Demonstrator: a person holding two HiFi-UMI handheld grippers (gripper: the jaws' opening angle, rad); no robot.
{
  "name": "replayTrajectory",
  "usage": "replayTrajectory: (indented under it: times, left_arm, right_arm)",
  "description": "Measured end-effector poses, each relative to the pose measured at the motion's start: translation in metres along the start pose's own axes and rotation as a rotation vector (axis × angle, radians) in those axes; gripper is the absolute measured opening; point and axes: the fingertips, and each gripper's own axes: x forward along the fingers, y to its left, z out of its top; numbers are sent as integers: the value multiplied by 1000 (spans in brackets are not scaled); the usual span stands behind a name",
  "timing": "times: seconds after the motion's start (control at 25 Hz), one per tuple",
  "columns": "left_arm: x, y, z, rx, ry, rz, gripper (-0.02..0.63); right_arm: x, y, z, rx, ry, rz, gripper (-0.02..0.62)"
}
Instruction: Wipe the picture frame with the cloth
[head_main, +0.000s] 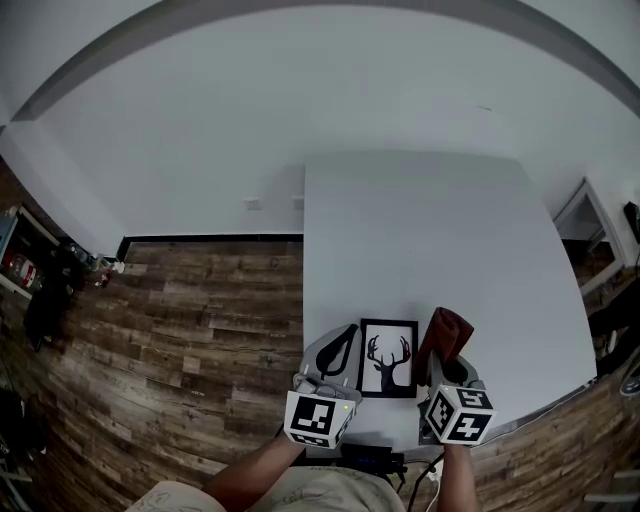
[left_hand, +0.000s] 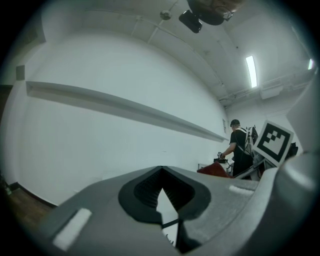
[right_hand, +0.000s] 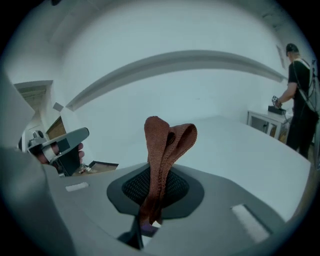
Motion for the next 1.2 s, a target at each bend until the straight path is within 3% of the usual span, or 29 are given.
replayTrajectory:
  times: [0.2, 0.32, 0.52, 0.72, 1.2]
  left_arm:
    - [4, -11, 29, -25, 38, 5, 0]
    - [2, -15, 43, -39, 41, 0, 0]
    - [1, -24, 54, 17, 13, -11, 0]
    - [-2, -30, 65, 73, -52, -17, 0]
    - [3, -27, 69, 51, -73, 9, 0]
  right_arm:
    - [-30, 6, 52, -5, -236, 13, 61]
    - [-49, 13, 76, -73, -364, -14, 61]
    - [-69, 25, 95, -163, -483, -21, 61]
    - [-79, 23, 101, -189, -533, -24, 61]
    - [-78, 12, 101, -202, -520, -34, 60]
